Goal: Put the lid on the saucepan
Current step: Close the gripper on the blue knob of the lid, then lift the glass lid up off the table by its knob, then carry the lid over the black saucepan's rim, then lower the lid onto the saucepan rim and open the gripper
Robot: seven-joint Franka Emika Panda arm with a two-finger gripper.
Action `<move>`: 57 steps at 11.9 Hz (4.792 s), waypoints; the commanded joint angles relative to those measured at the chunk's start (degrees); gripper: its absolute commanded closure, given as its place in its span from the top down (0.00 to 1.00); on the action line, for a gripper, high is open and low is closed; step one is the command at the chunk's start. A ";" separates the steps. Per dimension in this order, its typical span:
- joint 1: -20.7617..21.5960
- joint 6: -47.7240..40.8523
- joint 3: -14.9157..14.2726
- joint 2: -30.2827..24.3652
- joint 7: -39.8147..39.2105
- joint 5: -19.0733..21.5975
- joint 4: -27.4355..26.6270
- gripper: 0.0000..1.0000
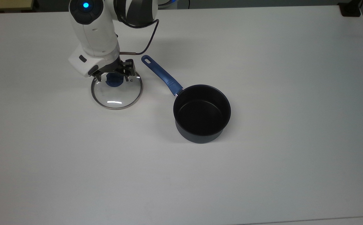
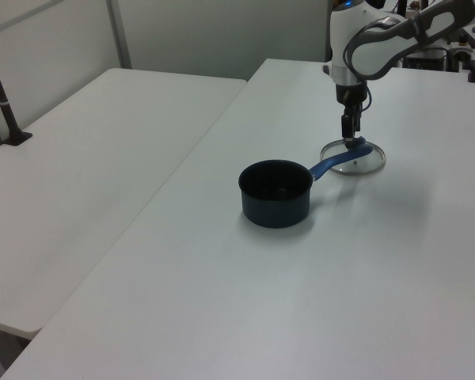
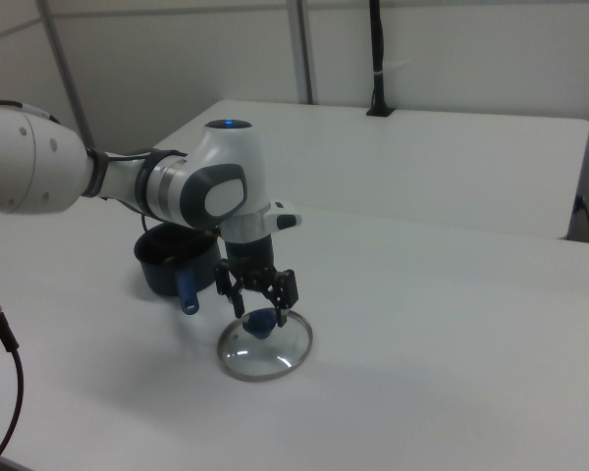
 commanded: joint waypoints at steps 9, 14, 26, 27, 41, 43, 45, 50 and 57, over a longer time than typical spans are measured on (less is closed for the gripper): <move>0.81 1.47 -0.70 -0.33 -1.01 -0.20 -1.21 0.46; 0.28 -8.96 -1.14 -5.07 -0.22 0.41 4.65 0.38; 14.23 -18.74 -4.40 3.69 16.45 0.24 24.87 0.38; 16.78 -18.48 -4.40 5.54 19.52 0.15 25.85 0.38; 23.66 -15.77 -3.87 12.77 29.22 5.51 32.98 0.42; 23.66 -15.23 -3.78 13.64 29.49 5.51 33.93 0.42; 23.66 -15.14 -3.61 14.00 29.58 5.60 34.21 0.42; 23.57 -15.14 -2.90 15.14 30.37 5.69 35.00 0.46; 23.57 -13.12 -2.73 15.84 31.60 5.69 35.09 0.48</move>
